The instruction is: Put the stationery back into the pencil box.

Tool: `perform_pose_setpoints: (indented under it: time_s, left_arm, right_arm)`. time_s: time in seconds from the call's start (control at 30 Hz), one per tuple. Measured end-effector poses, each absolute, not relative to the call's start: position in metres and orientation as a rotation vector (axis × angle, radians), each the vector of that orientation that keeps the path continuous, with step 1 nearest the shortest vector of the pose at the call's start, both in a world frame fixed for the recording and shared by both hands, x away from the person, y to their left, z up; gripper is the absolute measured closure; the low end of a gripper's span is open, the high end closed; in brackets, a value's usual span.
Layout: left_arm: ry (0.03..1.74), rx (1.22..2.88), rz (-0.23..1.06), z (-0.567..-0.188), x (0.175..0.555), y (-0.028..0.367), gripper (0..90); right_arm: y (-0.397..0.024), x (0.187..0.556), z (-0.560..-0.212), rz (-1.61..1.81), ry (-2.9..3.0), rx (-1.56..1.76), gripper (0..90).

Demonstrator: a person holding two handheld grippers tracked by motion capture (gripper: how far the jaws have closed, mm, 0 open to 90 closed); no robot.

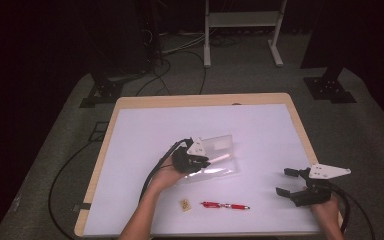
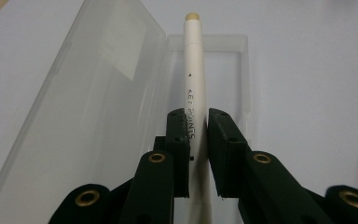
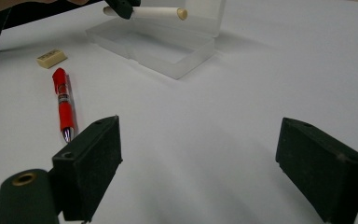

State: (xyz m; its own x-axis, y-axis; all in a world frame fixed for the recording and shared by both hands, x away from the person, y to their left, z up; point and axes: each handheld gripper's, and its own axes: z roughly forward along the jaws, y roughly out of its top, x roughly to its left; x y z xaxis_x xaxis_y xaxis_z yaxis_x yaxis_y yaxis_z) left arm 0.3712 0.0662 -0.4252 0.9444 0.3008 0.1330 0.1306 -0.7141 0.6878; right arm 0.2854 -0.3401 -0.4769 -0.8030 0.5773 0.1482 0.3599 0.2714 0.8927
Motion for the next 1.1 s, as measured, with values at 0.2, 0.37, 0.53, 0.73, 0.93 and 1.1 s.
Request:
perform_pose_setpoints:
  time_s: [0.2,0.37,0.53,0.73,0.93,1.1]
  left_arm:
    - [0.310,2.378,0.306,-0.428,0.374,0.065,78.9]
    - [0.313,2.388,0.301,-0.431,0.376,0.063,78.9]
    - [0.323,2.393,0.284,-0.435,0.378,0.062,78.9]
    - [0.327,2.401,0.285,-0.437,0.379,0.060,78.9]
    - [0.326,2.420,0.299,-0.439,0.381,0.058,78.9]
    - [0.319,2.434,0.299,-0.440,0.381,0.057,78.9]
  right_arm:
    - [-0.340,0.285,-0.477,1.552,2.332,0.874,13.4]
    - [-0.340,0.285,-0.477,1.552,2.332,0.874,13.4]
    - [-0.340,0.285,-0.477,1.553,2.331,0.874,13.4]
    - [-0.340,0.285,-0.477,1.554,2.331,0.873,13.4]
    - [-0.340,0.285,-0.477,1.554,2.331,0.874,13.4]
    - [-0.340,0.285,-0.477,1.554,2.331,0.873,13.4]
